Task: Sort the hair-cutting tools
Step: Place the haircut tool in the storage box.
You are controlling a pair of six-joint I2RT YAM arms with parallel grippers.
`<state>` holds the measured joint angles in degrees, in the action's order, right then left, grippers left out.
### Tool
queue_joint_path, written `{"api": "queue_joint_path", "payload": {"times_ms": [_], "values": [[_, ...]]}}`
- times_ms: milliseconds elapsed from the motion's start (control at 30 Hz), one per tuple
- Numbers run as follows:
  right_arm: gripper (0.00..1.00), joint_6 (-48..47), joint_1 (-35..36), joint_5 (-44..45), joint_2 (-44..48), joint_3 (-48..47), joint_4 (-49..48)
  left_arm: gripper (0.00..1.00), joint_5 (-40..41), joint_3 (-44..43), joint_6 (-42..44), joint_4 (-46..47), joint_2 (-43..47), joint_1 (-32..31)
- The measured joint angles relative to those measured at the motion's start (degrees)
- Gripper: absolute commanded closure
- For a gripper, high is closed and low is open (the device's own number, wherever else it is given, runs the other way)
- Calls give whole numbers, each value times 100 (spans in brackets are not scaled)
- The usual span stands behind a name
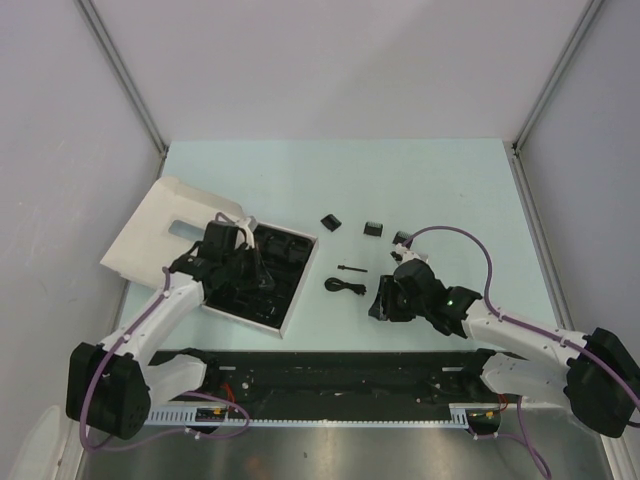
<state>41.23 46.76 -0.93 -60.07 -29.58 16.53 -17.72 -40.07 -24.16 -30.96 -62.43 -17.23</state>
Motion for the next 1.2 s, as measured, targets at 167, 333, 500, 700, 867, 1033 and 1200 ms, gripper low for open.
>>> {"api": "queue_joint_path", "payload": {"times_ms": [167, 333, 500, 700, 867, 1033, 1200], "values": [[57, 2, 0, 0, -9, 2, -42, 100, 101, 35, -92, -13, -50, -192], [57, 2, 0, 0, -9, 2, -59, 100, 284, 35, -186, -11, -227, -323], [57, 2, 0, 0, -9, 4, -59, 100, 439, 35, -238, -11, -321, -380], [57, 2, 0, 0, -9, 24, -57, 99, 579, 35, -280, -11, -509, -485], [57, 2, 0, 0, -9, 26, -59, 100, 686, 37, -282, -11, -629, -544], [57, 2, 0, 0, -9, 26, -59, 99, 750, 35, -282, 17, -708, -573], [56, 2, 0, 0, -9, 26, -57, 99, 817, 28, -286, 39, -767, -610]]}}
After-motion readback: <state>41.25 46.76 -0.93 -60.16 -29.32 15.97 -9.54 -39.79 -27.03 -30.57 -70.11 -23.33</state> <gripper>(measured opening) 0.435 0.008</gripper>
